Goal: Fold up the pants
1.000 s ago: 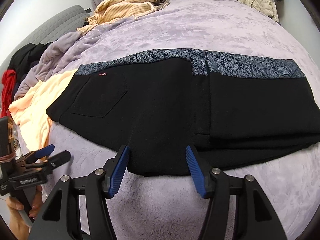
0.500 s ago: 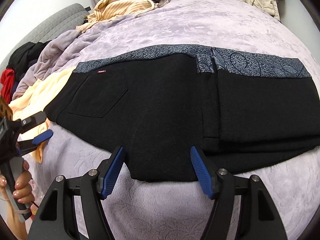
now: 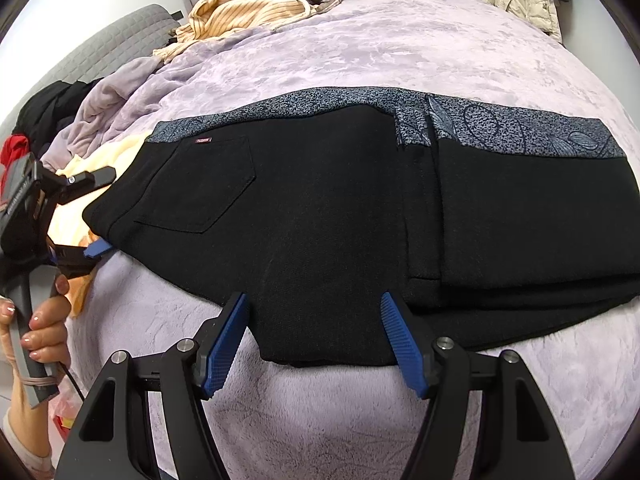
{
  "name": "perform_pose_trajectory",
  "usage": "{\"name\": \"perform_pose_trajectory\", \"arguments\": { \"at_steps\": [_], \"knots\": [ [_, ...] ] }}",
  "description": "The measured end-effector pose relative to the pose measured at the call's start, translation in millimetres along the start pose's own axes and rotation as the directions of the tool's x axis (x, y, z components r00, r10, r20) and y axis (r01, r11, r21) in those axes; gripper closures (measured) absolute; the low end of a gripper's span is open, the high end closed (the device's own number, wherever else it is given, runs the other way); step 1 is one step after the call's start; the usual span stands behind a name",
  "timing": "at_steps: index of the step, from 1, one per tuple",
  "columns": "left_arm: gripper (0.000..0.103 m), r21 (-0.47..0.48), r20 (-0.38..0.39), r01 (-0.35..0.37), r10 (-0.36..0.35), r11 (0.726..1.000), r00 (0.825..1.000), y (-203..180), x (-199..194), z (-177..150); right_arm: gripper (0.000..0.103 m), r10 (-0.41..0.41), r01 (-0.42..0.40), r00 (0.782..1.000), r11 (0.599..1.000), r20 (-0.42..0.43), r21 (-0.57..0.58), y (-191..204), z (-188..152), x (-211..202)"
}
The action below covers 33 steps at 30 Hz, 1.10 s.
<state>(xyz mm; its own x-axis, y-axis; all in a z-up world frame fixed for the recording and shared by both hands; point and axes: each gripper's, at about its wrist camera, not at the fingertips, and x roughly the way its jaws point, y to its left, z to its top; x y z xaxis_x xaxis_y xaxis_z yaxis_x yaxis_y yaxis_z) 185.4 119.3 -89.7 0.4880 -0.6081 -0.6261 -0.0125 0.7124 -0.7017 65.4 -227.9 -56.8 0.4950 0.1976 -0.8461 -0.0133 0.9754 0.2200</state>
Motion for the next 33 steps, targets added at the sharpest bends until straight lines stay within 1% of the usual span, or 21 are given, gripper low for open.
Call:
{"name": "perform_pose_trajectory", "arguments": {
  "at_steps": [2,4,5,7,8,9,11,13,14,15,16,17,19,21,22,23,24,26,28,31,33],
  "knots": [
    [0.000,0.074,0.040,-0.028,0.025,0.997,0.999,-16,-5,-3,0.031,0.002,-0.002,1.000,1.000,0.000,-0.003,-1,1,0],
    [0.000,0.142,0.073,-0.079,0.069,0.987,0.995,-29,-5,-6,0.031,0.003,-0.003,1.000,1.000,0.001,-0.001,2,2,1],
    [0.000,0.163,0.081,-0.112,0.100,0.980,0.992,-33,-2,-7,0.031,0.005,-0.005,1.000,1.000,0.001,0.000,2,2,1],
    [0.001,0.161,0.072,-0.174,0.165,0.971,0.984,-32,7,-6,0.031,0.010,-0.011,1.000,1.000,0.002,0.009,3,4,-3],
    [0.007,0.146,0.063,-0.203,0.196,0.968,0.979,-28,12,-5,0.031,0.016,-0.016,1.000,1.000,0.003,0.013,3,6,-6],
    [0.022,0.136,0.059,-0.238,0.232,0.962,0.971,-23,16,-5,0.031,0.026,-0.027,1.000,1.000,0.005,0.015,3,10,-11],
    [0.039,0.144,0.045,-0.313,0.309,0.939,0.950,-17,24,-4,0.031,0.032,-0.032,0.999,0.999,0.021,0.002,6,19,-21],
    [0.041,0.158,0.062,-0.319,0.313,0.935,0.948,-15,25,-6,0.031,0.033,-0.032,0.999,0.999,0.041,-0.037,13,33,-35],
    [0.044,0.177,0.088,-0.336,0.325,0.925,0.942,-17,23,-8,0.031,0.045,-0.043,0.998,0.998,0.044,-0.056,18,42,-40],
    [0.045,0.209,0.112,-0.358,0.342,0.910,0.933,-20,24,-11,0.031,0.071,-0.068,0.997,0.995,0.040,-0.073,24,52,-44],
    [0.045,0.247,0.139,-0.390,0.366,0.887,0.920,-24,26,-14,0.031,0.098,-0.095,0.995,0.992,0.034,-0.086,30,60,-47],
    [0.045,0.298,0.179,-0.437,0.400,0.848,0.899,-31,29,-20,0.031,0.129,-0.126,0.991,0.987,0.023,-0.100,36,70,-48],
    [0.044,0.389,0.271,-0.530,0.456,0.753,0.848,-47,34,-34,0.031,0.177,-0.179,0.984,0.974,-0.027,-0.140,57,91,-43],
    [0.045,0.448,0.352,-0.609,0.497,0.655,0.793,-58,41,-46,0.031,0.194,-0.207,0.977,0.960,-0.085,-0.187,80,109,-34],
    [0.045,0.464,0.378,-0.633,0.508,0.619,0.774,-62,43,-50,0.031,0.197,-0.215,0.975,0.954,-0.103,-0.208,91,117,-30],
    [0.045,0.474,0.397,-0.650,0.514,0.594,0.760,-64,45,-53,0.031,0.200,-0.224,0.972,0.946,-0.121,-0.234,106,125,-26],
    [0.045,0.477,0.409,-0.659,0.517,0.581,0.752,-64,47,-54,0.031,0.200,-0.232,0.969,0.935,-0.142,-0.268,124,136,-20],
    [0.045,0.476,0.423,-0.664,0.512,0.576,0.748,-63,48,-55,0.031,0.202,-0.249,0.963,0.916,-0.176,-0.314,152,147,-12],
    [0.045,0.475,0.429,-0.663,0.506,0.579,0.748,-62,46,-56,0.031,0.208,-0.283,0.950,0.888,-0.233,-0.361,184,157,-1],
    [0.044,0.474,0.437,-0.663,0.499,0.580,0.748,-62,47,-57,0.031,0.178,-0.325,0.921,0.841,-0.347,-0.431,232,161,24],
    [0.044,0.474,0.447,-0.669,0.499,0.572,0.743,-64,48,-60,0.031,0.132,-0.339,0.899,0.812,-0.417,-0.475,260,158,44]
  ]
}}
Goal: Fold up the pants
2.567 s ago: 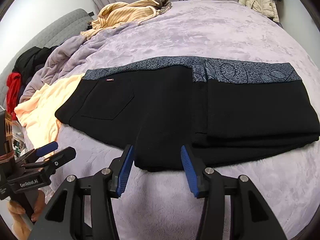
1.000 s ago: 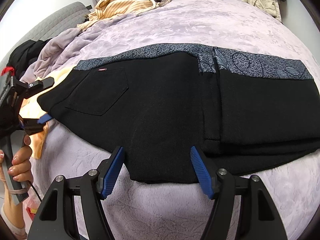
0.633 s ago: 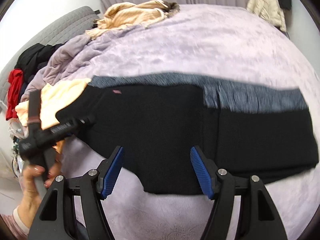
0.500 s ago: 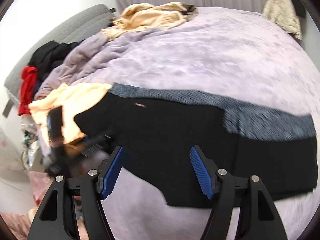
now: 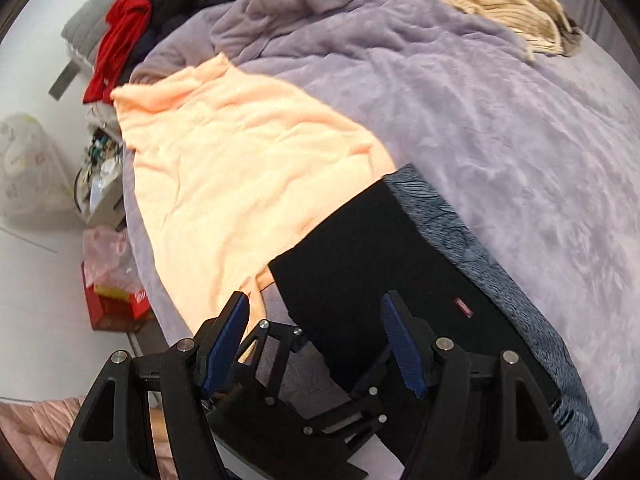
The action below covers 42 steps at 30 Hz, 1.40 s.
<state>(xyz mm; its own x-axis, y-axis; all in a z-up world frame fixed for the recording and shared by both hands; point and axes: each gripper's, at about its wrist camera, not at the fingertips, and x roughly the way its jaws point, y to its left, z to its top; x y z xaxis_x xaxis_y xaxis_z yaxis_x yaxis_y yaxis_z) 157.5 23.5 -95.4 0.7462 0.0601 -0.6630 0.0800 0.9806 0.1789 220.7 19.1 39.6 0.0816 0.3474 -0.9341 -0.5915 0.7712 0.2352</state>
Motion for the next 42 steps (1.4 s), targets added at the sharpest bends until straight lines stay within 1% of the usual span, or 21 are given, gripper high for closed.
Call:
{"name": "perform_pose_trajectory", "arguments": {
  "at_steps": [3,6,8,9,11,13,15,18,20,23,24,25,27,28,29,32,36,37,40,42],
  "knots": [
    [0.045,0.008,0.006,-0.010,0.010,1.000,1.000,-2,-1,-1,0.031,-0.030,0.022,0.993,0.997,-0.114,-0.070,16,14,34],
    [0.045,0.009,0.006,-0.012,0.012,1.000,1.000,-3,-2,-1,0.032,-0.078,0.056,0.976,0.992,-0.202,-0.114,20,20,63],
    [0.044,0.011,0.003,-0.012,0.012,1.000,1.000,-3,-1,-1,0.067,-0.136,0.106,0.963,0.985,-0.234,-0.137,17,24,77],
    [0.045,0.013,0.000,-0.014,0.014,1.000,1.000,-3,-1,-1,0.079,-0.139,0.111,0.962,0.985,-0.235,-0.132,15,25,79],
    [0.045,0.017,0.008,-0.015,0.015,1.000,1.000,-4,-4,2,0.084,-0.119,0.102,0.972,0.990,-0.200,-0.093,8,25,71],
    [0.045,0.039,0.030,-0.010,0.009,0.999,1.000,-7,-11,6,0.086,-0.096,0.086,0.986,0.994,-0.140,-0.070,2,20,52],
    [0.045,0.071,0.056,0.000,-0.004,0.997,0.998,-13,-21,10,0.086,-0.055,0.053,0.996,0.998,-0.072,-0.020,-10,11,28],
    [0.045,0.098,0.098,0.019,-0.029,0.995,0.995,-24,-42,20,0.087,0.023,-0.025,0.999,0.998,0.023,0.062,-33,-1,-10],
    [0.045,0.106,0.126,0.035,-0.048,0.994,0.991,-30,-58,29,0.087,0.082,-0.093,0.992,0.989,0.095,0.114,-52,-13,-38],
    [0.045,0.112,0.165,0.072,-0.090,0.991,0.982,-42,-81,46,0.087,0.141,-0.176,0.969,0.971,0.204,0.164,-69,-38,-76],
    [0.045,0.115,0.179,0.085,-0.104,0.990,0.978,-47,-89,51,0.087,0.159,-0.208,0.955,0.962,0.251,0.180,-77,-52,-92],
    [0.045,0.123,0.194,0.096,-0.119,0.988,0.974,-53,-98,55,0.087,0.170,-0.228,0.944,0.955,0.282,0.188,-81,-60,-101],
    [0.045,0.153,0.222,0.113,-0.145,0.982,0.964,-71,-114,64,0.087,0.190,-0.277,0.911,0.939,0.366,0.202,-95,-88,-128],
    [0.045,0.169,0.233,0.123,-0.161,0.978,0.959,-79,-120,68,0.087,0.192,-0.290,0.899,0.934,0.393,0.208,-100,-97,-137],
    [0.045,0.186,0.243,0.136,-0.180,0.973,0.953,-90,-127,71,0.087,0.193,-0.308,0.882,0.926,0.429,0.218,-108,-113,-150],
    [0.045,0.250,0.260,0.174,-0.239,0.953,0.936,-128,-145,78,0.087,0.168,-0.336,0.841,0.907,0.514,0.253,-130,-163,-180],
    [0.045,0.336,0.256,0.205,-0.298,0.919,0.920,-186,-159,79,0.087,0.114,-0.353,0.804,0.881,0.584,0.314,-163,-224,-204],
    [0.045,0.359,0.249,0.214,-0.314,0.909,0.916,-200,-162,78,0.087,0.105,-0.357,0.798,0.876,0.594,0.325,-170,-236,-207],
    [0.045,0.418,0.226,0.229,-0.344,0.879,0.911,-243,-171,72,0.087,0.072,-0.381,0.771,0.848,0.633,0.368,-195,-280,-212],
    [0.045,0.452,0.203,0.235,-0.356,0.860,0.912,-266,-170,65,0.087,0.054,-0.410,0.754,0.818,0.655,0.404,-213,-309,-207]
  ]
}}
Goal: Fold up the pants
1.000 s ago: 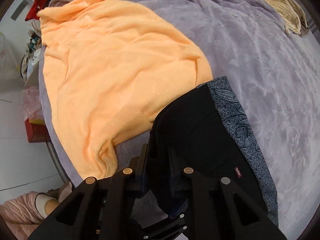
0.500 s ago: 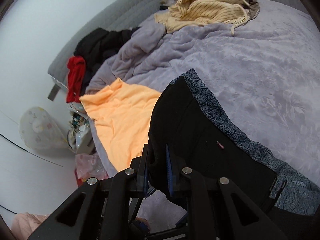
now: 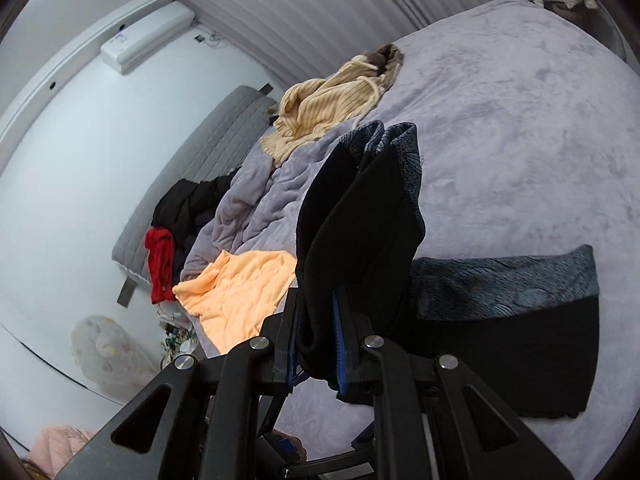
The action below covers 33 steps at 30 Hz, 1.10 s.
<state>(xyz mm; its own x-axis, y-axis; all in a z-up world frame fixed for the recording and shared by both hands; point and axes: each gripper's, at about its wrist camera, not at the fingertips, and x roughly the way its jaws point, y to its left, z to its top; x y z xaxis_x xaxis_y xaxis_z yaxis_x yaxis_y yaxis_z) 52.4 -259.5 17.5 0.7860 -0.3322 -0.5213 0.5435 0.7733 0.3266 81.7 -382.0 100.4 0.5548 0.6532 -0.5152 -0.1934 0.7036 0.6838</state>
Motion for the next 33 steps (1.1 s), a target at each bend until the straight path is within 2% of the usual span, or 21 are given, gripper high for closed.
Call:
{"name": "perform_pose_trajectory", "arguments": {
  "at_steps": [8,14,16,17,20,25,26,29,31,33],
  "knots": [
    [0.045,0.120,-0.089,0.055,-0.044,0.991,0.995,-70,33,-5,0.087,-0.028,0.014,0.997,0.982,0.073,0.187,-107,-41,-28],
    [0.044,0.203,-0.162,0.109,-0.077,0.973,0.984,-97,49,-23,0.087,-0.113,0.094,0.992,0.951,0.049,0.294,-173,-77,-18],
    [0.033,0.208,-0.193,0.177,-0.137,0.962,0.972,-97,44,-30,0.085,-0.135,0.121,0.991,0.941,0.024,0.317,-187,-93,-14],
    [0.032,0.202,-0.191,0.197,-0.159,0.959,0.969,-93,39,-32,0.085,-0.122,0.104,0.992,0.940,0.035,0.325,-193,-99,-15],
    [0.032,0.202,-0.146,0.192,-0.165,0.960,0.976,-80,17,-33,0.085,-0.102,0.071,0.992,0.937,0.075,0.343,-198,-104,-23],
    [0.032,0.073,-0.108,0.175,-0.167,0.982,0.980,-25,-3,-21,0.081,-0.169,0.143,0.983,0.948,0.069,0.285,-183,-104,-26],
    [0.032,0.039,-0.115,0.161,-0.156,0.986,0.981,-12,-2,-20,0.080,-0.191,0.166,0.979,0.948,0.068,0.272,-179,-105,-27],
    [0.017,-0.068,-0.162,0.113,-0.122,0.991,0.979,28,11,-23,0.080,-0.250,0.228,0.966,0.941,0.061,0.250,-169,-105,-27],
    [0.017,-0.133,-0.205,0.076,-0.102,0.988,0.973,52,18,-30,0.079,-0.289,0.267,0.955,0.934,0.062,0.239,-164,-105,-31],
    [0.017,-0.202,-0.245,0.049,-0.099,0.978,0.964,76,26,-40,0.079,-0.365,0.345,0.929,0.915,0.060,0.209,-154,-105,-36]
  ]
}}
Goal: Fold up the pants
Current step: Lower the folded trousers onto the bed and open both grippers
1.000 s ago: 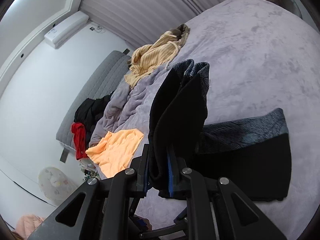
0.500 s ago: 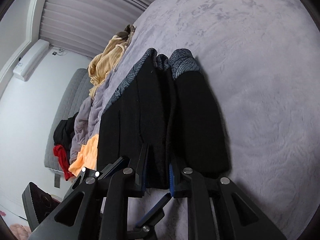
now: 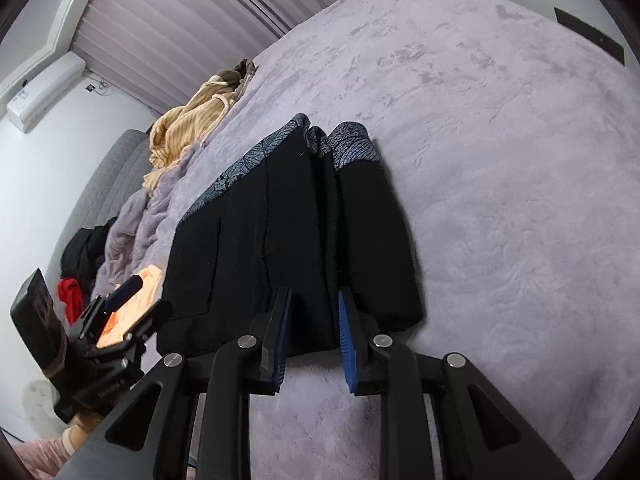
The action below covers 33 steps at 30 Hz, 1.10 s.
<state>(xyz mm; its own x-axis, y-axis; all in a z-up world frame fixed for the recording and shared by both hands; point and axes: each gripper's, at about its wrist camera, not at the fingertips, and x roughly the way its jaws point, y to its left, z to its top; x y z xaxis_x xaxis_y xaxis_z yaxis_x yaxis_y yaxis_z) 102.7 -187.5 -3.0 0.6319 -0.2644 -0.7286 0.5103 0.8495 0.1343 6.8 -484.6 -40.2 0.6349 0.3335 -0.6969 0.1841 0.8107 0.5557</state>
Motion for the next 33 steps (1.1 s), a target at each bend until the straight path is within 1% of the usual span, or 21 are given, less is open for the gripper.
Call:
{"name": "perform_pose_trajectory", "arguments": {
  "at_steps": [1,2,3,4,5,6,8,10,11,13,16,18,19,22,23,26,27,28,30,31,33],
  "knots": [
    [0.017,-0.035,-0.016,-0.005,0.004,0.999,1.000,13,6,-1,0.079,-0.030,0.030,1.000,0.999,0.006,-0.015,3,-1,-5],
    [0.017,-0.070,-0.037,-0.013,0.010,0.997,0.999,23,9,-3,0.079,-0.082,0.083,0.996,0.996,0.017,-0.035,8,-2,-10],
    [0.017,-0.090,-0.058,-0.019,0.014,0.996,0.998,28,14,-6,0.079,-0.119,0.120,0.992,0.992,0.031,-0.048,12,-2,-16],
    [0.017,-0.104,-0.087,-0.022,0.013,0.994,0.996,30,19,-9,0.079,-0.144,0.147,0.988,0.987,0.048,-0.059,16,-2,-21],
    [0.017,-0.109,-0.109,-0.014,0.002,0.994,0.994,26,24,-15,0.079,-0.153,0.158,0.985,0.985,0.074,-0.073,22,-2,-28],
    [0.017,-0.109,-0.115,-0.009,-0.004,0.994,0.993,26,33,-16,0.079,-0.144,0.152,0.985,0.985,0.090,-0.085,28,-1,-33],
    [0.017,-0.102,-0.099,-0.024,0.013,0.995,0.995,26,35,-25,0.079,-0.128,0.142,0.986,0.981,0.104,-0.131,44,0,-36],
    [0.017,-0.080,-0.083,-0.033,0.026,0.996,0.996,21,34,-28,0.079,-0.148,0.166,0.983,0.968,0.106,-0.186,60,2,-29],
    [0.017,-0.077,-0.083,-0.033,0.027,0.996,0.996,24,37,-26,0.079,-0.169,0.188,0.980,0.957,0.103,-0.222,69,2,-22],
    [0.017,-0.084,-0.094,-0.020,0.012,0.996,0.995,28,39,-24,0.079,-0.186,0.202,0.979,0.946,0.086,-0.252,75,-1,-9],
    [0.017,-0.107,-0.114,0.004,-0.016,0.994,0.993,34,41,-23,0.079,-0.189,0.189,0.982,0.956,0.022,-0.224,66,-8,17],
    [0.017,-0.114,-0.125,0.026,-0.040,0.993,0.991,37,41,-21,0.079,-0.183,0.185,0.983,0.964,0.025,-0.194,57,-13,22],
    [0.017,-0.115,-0.123,0.023,-0.038,0.993,0.992,40,40,-19,0.079,-0.173,0.176,0.984,0.966,0.035,-0.191,56,-15,20],
    [0.017,-0.154,-0.089,-0.031,0.018,0.988,0.996,58,40,-7,0.079,-0.187,0.188,0.982,0.959,0.029,-0.210,56,-18,20],
    [0.017,-0.187,-0.096,-0.036,0.018,0.982,0.995,67,43,-2,0.079,-0.194,0.196,0.980,0.956,0.031,-0.219,57,-19,20],
    [0.017,-0.285,-0.128,-0.024,-0.013,0.958,0.992,90,61,12,0.079,-0.222,0.225,0.974,0.945,0.041,-0.236,62,-22,22],
    [0.017,-0.301,-0.133,-0.044,0.004,0.953,0.991,97,69,19,0.079,-0.228,0.232,0.973,0.942,0.045,-0.242,64,-23,22],
    [0.017,-0.310,-0.141,-0.070,0.027,0.948,0.990,102,76,24,0.079,-0.230,0.235,0.972,0.941,0.047,-0.244,65,-23,22],
    [0.017,-0.340,-0.164,-0.097,0.043,0.936,0.985,113,95,33,0.079,-0.225,0.230,0.973,0.944,0.047,-0.237,64,-24,21],
    [0.017,-0.347,-0.190,-0.098,0.033,0.933,0.981,117,106,36,0.079,-0.222,0.227,0.974,0.946,0.047,-0.234,64,-25,21],
    [0.017,-0.322,-0.254,-0.090,0.006,0.942,0.967,115,125,32,0.079,-0.210,0.215,0.977,0.949,0.047,-0.231,62,-26,21]
  ]
}}
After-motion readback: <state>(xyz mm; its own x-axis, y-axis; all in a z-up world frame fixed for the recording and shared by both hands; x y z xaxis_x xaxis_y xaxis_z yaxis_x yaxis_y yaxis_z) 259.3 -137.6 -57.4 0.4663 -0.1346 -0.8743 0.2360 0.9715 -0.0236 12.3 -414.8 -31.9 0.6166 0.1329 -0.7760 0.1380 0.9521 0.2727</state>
